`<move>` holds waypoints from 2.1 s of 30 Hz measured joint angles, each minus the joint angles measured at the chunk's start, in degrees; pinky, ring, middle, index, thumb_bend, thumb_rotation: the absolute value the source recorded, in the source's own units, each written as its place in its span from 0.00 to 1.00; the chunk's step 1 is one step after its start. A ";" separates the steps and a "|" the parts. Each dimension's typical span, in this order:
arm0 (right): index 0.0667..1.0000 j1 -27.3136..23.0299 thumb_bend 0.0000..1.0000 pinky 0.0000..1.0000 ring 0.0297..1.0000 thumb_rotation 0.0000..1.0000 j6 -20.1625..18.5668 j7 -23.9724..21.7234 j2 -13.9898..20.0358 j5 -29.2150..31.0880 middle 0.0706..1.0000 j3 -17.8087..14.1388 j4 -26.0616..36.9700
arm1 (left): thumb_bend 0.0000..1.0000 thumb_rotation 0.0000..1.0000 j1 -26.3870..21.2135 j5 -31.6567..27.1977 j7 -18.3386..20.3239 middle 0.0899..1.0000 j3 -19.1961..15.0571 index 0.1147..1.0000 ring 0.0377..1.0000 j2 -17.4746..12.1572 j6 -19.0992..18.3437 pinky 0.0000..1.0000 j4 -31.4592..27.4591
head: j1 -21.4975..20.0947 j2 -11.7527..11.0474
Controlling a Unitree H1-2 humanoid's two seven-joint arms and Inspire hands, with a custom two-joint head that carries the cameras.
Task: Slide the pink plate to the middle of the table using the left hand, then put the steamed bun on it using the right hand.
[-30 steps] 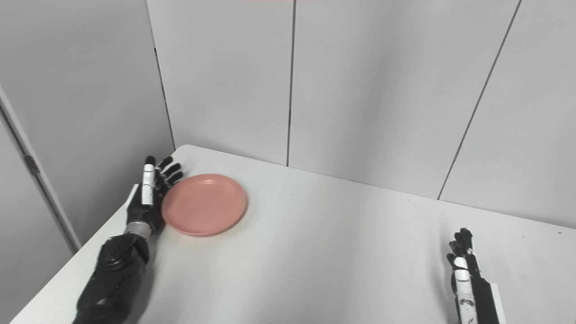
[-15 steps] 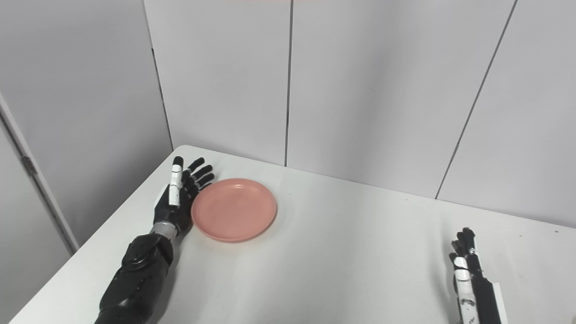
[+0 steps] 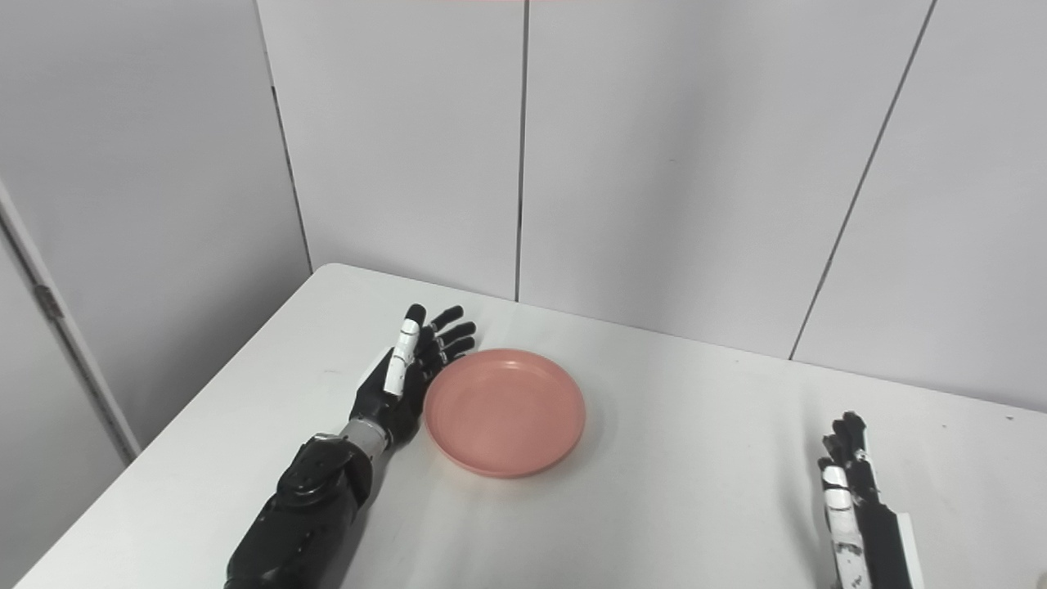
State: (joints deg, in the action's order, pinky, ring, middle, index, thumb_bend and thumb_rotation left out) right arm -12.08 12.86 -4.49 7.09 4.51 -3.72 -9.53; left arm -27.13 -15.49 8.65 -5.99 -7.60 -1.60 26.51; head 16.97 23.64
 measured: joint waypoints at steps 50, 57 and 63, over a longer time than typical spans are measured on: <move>1.00 1.79 0.54 0.99 1.00 0.86 -4.06 5.27 -6.69 -7.67 0.99 4.64 4.75 | 0.63 1.00 11.37 14.83 0.33 1.00 12.66 1.00 1.00 10.04 10.16 1.00 -11.74 | -19.60 9.58; 1.00 2.37 0.58 1.00 1.00 0.85 -4.26 5.28 -6.62 -6.53 0.99 4.10 5.39 | 0.64 1.00 10.09 17.92 -1.74 1.00 12.81 1.00 1.00 10.07 13.88 1.00 -9.68 | -20.31 9.49; 0.99 1.63 0.65 1.00 0.99 0.85 -4.24 5.32 -5.26 -5.88 0.98 3.14 4.52 | 0.59 1.00 9.95 19.17 -3.43 1.00 12.54 1.00 1.00 10.29 14.40 1.00 -9.38 | -21.19 9.49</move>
State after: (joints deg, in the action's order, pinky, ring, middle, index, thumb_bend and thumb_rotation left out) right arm -10.45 8.63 0.84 1.83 -1.36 -0.58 -5.01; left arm -17.18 3.68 5.22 6.55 2.69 12.80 17.13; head -4.22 33.13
